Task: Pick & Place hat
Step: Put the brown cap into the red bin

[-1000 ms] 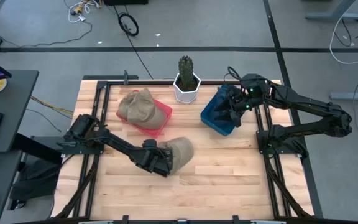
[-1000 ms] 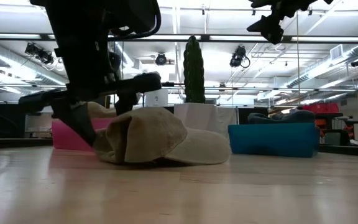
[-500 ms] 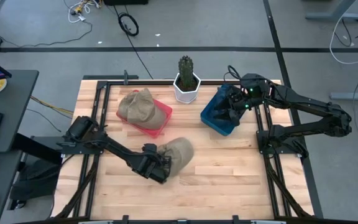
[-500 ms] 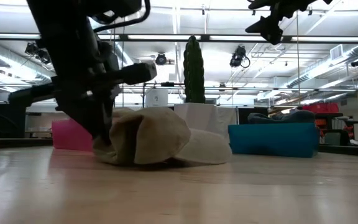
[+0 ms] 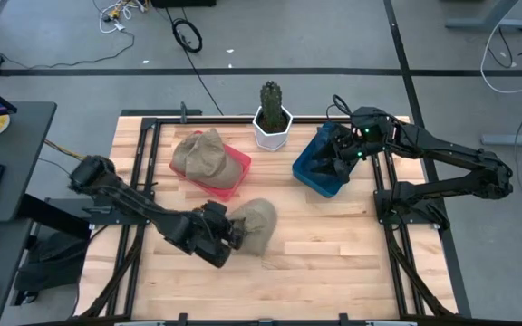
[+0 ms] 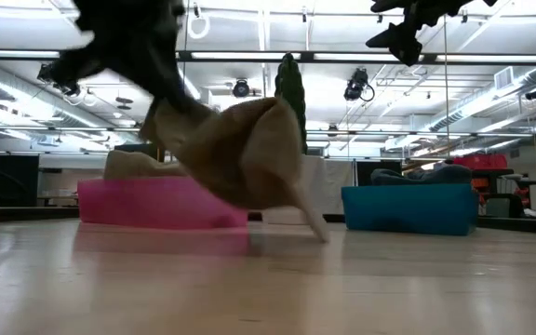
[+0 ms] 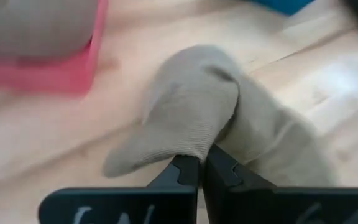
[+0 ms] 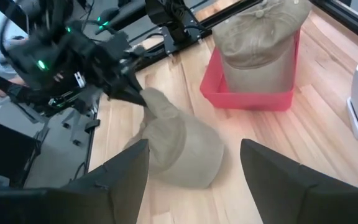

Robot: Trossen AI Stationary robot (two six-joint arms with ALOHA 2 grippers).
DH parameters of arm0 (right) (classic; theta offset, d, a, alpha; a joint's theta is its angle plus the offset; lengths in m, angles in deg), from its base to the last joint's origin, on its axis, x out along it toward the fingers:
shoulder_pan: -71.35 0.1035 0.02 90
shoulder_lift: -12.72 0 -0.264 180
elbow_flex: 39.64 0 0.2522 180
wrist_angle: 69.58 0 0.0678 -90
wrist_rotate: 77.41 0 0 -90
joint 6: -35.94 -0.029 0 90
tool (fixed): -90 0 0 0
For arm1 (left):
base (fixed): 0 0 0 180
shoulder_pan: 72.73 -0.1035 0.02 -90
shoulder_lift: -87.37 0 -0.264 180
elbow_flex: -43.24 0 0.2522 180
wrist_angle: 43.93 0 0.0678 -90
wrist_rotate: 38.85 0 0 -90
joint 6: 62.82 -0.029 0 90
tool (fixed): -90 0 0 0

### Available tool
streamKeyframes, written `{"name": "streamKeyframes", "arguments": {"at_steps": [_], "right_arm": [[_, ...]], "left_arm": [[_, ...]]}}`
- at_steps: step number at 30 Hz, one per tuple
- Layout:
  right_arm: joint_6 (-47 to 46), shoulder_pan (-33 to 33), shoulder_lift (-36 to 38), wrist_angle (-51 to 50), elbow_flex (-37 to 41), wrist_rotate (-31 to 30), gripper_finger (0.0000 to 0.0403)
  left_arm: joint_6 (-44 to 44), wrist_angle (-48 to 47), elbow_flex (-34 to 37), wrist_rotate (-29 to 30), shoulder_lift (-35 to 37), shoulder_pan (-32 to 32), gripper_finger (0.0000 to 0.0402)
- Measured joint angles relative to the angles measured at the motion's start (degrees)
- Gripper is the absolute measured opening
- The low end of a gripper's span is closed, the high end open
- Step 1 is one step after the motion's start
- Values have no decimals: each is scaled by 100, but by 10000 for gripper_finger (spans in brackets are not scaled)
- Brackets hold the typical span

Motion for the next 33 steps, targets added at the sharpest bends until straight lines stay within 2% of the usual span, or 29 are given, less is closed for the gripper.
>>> {"name": "streamKeyframes", "arguments": {"at_steps": [6,10,14,19,25,29,33], "right_arm": [[4,0,0,121,0,0,256],[4,0,0,149,0,-1,256],[-5,-1,0,168,0,-149,256],[-23,-2,-11,169,0,-149,256],[-143,-2,-31,214,0,-147,256],[-188,-2,-47,295,0,-148,256],[-263,-2,-82,372,0,-148,256]], "left_arm": [[-1654,528,0,325,697,-13,3],[-2835,1194,0,328,1078,-38,3],[-3630,1768,-2,270,1429,-117,3],[-4347,2160,-2,-297,1830,-331,3],[-4854,2118,0,-829,2237,-631,2],[-5147,1939,0,-1070,2465,-940,2],[-5319,1421,0,-1613,2695,-1414,2]]}}
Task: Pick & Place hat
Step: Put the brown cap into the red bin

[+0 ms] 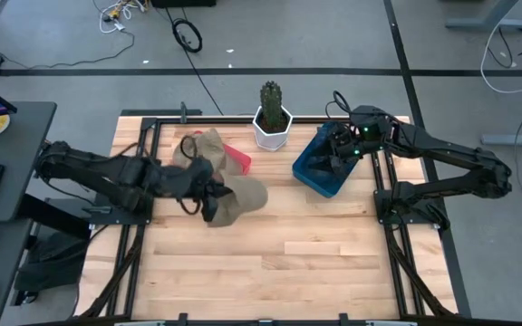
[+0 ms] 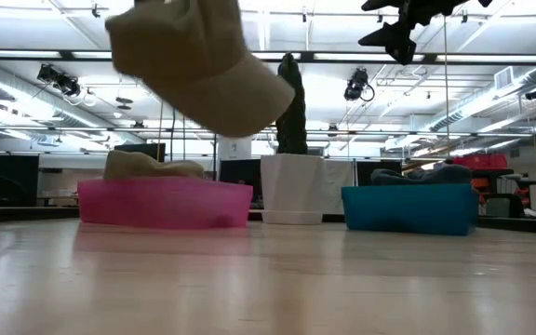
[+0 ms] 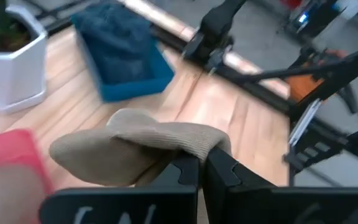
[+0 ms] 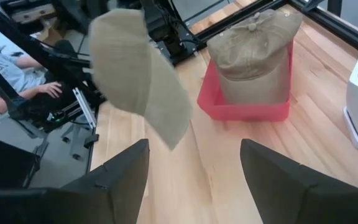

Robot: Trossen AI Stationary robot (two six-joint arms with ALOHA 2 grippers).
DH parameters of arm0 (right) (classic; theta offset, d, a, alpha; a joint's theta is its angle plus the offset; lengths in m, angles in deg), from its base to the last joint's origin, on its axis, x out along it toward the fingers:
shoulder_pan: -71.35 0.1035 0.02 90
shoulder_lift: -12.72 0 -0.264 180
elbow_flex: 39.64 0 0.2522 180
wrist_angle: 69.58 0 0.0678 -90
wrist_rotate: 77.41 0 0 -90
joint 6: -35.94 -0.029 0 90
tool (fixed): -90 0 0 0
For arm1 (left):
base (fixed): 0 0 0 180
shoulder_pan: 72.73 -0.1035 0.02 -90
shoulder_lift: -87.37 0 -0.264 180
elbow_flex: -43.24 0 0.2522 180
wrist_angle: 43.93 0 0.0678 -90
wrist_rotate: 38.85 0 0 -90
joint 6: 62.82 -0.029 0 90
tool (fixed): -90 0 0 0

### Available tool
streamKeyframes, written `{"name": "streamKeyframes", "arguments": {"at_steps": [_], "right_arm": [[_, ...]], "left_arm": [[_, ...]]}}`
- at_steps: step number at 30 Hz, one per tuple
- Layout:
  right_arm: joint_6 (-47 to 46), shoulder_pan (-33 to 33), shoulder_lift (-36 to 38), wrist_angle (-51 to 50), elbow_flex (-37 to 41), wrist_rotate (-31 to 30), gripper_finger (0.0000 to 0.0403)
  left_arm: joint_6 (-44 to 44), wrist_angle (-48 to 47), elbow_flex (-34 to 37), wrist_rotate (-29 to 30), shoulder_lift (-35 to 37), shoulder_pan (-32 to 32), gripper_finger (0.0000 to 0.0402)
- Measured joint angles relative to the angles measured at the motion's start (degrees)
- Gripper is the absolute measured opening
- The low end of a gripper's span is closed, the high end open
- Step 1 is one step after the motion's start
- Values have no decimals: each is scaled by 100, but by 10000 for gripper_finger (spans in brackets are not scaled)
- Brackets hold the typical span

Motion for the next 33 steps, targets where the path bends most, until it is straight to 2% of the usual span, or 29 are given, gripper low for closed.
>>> {"name": "streamKeyframes", "arguments": {"at_steps": [6,16,26,33], "right_arm": [[-54,0,-118,46,0,1,256],[-230,38,-455,44,0,-12,256],[-418,483,-672,494,0,-169,256],[-658,624,-696,636,0,-497,256]], "left_arm": [[-314,-708,0,-876,285,-888,2],[-1446,-1137,-2,-2155,400,-2328,2],[-2197,-2002,-2,-2696,400,-3518,2],[-2412,-2133,-2,-3131,407,-3868,2]]}}
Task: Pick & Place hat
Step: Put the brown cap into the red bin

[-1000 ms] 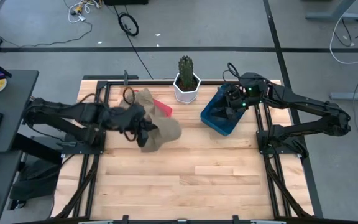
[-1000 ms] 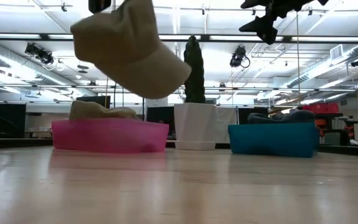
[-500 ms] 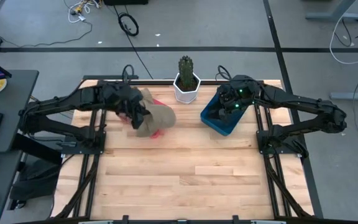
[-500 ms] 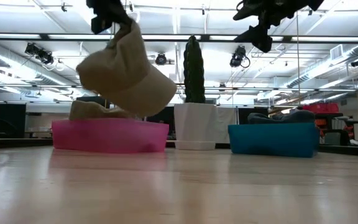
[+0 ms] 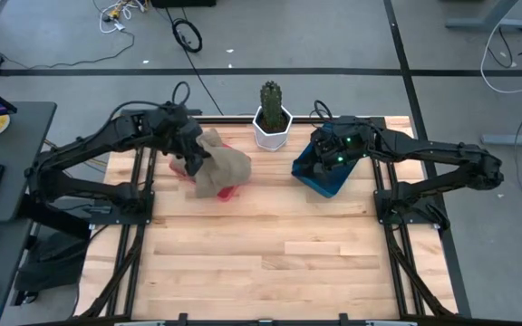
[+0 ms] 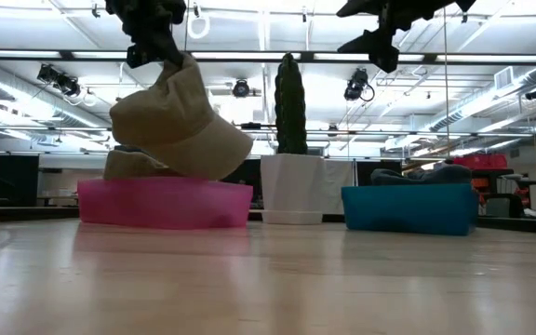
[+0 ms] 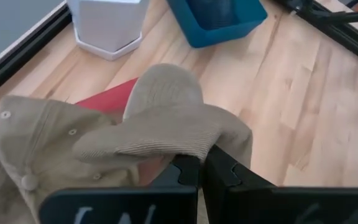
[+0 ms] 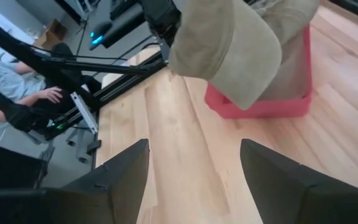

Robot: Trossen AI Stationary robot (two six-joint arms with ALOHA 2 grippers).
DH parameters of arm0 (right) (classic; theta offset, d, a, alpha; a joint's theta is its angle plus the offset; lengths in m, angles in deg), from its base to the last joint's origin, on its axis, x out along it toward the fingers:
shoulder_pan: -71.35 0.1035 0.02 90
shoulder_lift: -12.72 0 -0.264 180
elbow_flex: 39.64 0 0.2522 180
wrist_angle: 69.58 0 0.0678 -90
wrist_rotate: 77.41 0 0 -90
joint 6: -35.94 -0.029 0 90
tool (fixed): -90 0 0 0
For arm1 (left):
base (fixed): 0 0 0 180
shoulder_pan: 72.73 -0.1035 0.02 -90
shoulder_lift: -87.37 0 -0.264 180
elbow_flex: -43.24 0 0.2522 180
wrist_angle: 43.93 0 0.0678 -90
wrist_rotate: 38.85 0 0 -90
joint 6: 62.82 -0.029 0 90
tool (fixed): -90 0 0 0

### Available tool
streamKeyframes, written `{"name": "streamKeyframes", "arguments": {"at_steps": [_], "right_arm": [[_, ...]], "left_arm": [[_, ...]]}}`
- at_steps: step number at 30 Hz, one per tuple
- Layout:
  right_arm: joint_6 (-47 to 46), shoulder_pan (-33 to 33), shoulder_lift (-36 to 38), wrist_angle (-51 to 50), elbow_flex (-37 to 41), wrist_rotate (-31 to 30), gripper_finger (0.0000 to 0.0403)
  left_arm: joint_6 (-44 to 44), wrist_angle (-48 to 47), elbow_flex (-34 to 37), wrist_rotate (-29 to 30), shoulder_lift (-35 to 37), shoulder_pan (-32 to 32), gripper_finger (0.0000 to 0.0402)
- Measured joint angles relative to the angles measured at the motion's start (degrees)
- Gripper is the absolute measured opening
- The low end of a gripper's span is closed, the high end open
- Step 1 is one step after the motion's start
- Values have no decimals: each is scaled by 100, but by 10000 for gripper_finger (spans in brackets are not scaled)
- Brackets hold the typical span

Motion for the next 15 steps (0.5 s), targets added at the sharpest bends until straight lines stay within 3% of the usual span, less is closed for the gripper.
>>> {"name": "streamKeyframes", "arguments": {"at_steps": [8,15], "right_arm": [[-157,28,0,3,0,-210,256],[-232,28,0,219,0,-253,256]], "left_arm": [[-531,-265,-346,-116,39,-78,2],[-468,-867,-634,-105,28,-320,2]]}}
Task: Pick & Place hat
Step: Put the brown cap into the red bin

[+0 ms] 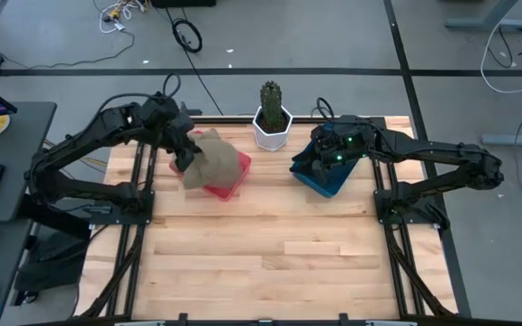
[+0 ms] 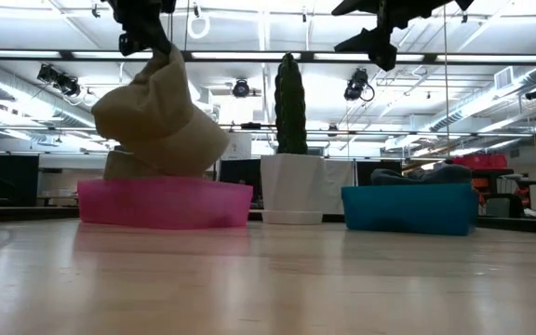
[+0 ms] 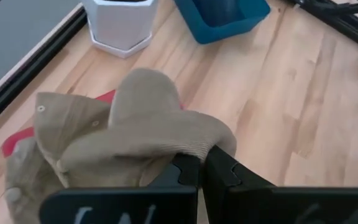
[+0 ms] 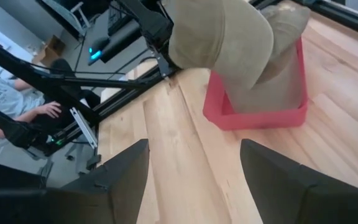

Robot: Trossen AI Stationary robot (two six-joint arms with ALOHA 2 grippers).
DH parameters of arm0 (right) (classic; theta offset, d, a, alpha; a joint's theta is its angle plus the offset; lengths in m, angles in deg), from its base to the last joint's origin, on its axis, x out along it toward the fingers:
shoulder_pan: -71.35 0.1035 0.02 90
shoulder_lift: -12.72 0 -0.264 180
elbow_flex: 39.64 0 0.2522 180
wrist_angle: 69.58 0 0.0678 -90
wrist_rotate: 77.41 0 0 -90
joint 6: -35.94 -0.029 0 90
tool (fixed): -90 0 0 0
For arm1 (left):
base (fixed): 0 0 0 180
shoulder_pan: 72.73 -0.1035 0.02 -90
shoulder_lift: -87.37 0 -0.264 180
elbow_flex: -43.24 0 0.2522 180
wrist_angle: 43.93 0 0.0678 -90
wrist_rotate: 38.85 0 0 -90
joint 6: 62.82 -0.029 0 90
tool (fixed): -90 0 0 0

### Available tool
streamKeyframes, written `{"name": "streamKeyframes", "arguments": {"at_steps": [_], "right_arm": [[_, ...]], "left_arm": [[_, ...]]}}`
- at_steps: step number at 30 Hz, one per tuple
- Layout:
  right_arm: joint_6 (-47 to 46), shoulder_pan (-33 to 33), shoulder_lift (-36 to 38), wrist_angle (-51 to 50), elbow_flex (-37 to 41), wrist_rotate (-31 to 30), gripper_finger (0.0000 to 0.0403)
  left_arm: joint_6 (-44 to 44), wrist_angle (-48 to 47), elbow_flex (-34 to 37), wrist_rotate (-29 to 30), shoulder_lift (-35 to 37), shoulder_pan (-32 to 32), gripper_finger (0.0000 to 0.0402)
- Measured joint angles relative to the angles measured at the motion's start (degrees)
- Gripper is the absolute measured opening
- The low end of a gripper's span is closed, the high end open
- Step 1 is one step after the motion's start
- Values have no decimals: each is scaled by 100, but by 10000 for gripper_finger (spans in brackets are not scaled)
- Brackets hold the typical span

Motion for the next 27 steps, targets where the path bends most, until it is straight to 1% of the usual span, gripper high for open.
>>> {"name": "streamKeyframes", "arguments": {"at_steps": [7,9,12,18,21,25,27], "right_arm": [[-26,0,0,261,0,-20,256],[-53,0,-18,304,0,-92,256],[-140,0,-26,299,0,-103,256],[-170,101,-55,305,0,-103,256],[-126,188,-100,452,0,-106,256],[-91,269,-90,1181,0,-103,256],[-82,300,-94,1799,0,-103,257]], "left_arm": [[12,-56,-177,-156,-4,7,2],[183,86,-177,-390,-4,78,2],[313,608,-297,-834,-2,318,2],[338,1899,-1002,-1013,1,839,2],[154,2355,-1293,-1085,4,1009,2],[138,2504,-1542,-1097,4,1054,2],[136,2724,-1548,-1119,4,1104,2]]}}
